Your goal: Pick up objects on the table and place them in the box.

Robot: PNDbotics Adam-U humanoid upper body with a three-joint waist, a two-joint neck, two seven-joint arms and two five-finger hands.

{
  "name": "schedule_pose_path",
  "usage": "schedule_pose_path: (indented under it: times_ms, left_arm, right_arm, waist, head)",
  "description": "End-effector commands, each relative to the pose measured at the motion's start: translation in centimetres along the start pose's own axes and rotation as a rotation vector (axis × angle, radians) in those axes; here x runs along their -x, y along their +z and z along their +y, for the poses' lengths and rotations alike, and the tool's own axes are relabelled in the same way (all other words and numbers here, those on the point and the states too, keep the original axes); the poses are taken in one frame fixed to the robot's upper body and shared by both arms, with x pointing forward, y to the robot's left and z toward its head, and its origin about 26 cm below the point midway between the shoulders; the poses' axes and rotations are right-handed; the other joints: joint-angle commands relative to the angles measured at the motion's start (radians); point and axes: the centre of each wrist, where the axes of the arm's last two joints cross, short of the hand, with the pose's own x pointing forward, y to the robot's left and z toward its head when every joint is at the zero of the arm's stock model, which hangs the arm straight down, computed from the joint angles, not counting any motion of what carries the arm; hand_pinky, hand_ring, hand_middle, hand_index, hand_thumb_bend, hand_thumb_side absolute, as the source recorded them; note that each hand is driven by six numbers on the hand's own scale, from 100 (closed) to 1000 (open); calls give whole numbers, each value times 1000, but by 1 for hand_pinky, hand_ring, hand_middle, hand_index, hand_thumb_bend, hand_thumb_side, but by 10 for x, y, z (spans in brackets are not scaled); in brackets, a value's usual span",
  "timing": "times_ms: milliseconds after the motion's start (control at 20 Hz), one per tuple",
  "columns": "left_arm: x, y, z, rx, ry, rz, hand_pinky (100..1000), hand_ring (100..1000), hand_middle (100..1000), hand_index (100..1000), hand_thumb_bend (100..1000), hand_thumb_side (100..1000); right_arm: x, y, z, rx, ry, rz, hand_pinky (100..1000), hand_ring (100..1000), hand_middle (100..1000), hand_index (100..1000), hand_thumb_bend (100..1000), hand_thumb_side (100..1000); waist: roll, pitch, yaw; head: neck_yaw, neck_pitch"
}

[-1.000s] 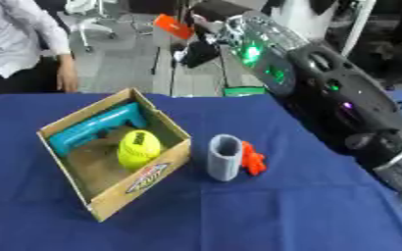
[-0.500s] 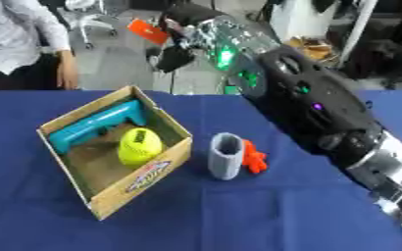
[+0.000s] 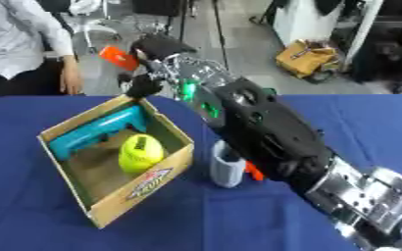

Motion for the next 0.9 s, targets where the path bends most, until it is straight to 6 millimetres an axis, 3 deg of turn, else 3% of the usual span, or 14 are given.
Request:
schedule_pose_path:
  times_ms: [50, 400, 900]
  left_arm:
    - [-6, -6, 0, -8, 10, -33, 1000, 924, 906, 841, 100, 1000]
    - [-7, -7, -2, -16, 16, -39, 1000, 919, 906, 842, 100, 1000]
    - [-7, -8, -3, -19, 18, -43, 1000, 919, 906, 842, 100, 1000]
  right_arm:
    - [-1, -3, -5, 44, 18, 3, 831, 850, 324, 351, 100, 519]
    - [-11, -2, 22, 89, 60, -14, 830, 847, 314, 346, 100, 503]
    - [-19, 0, 41, 148, 114, -40, 830, 841, 310, 342, 100, 483]
  waist:
    - [9, -12, 3]
    - [22, -3, 8]
    - [30, 2, 1]
  head:
    - [0, -15]
    - [8, -42]
    - [16, -54]
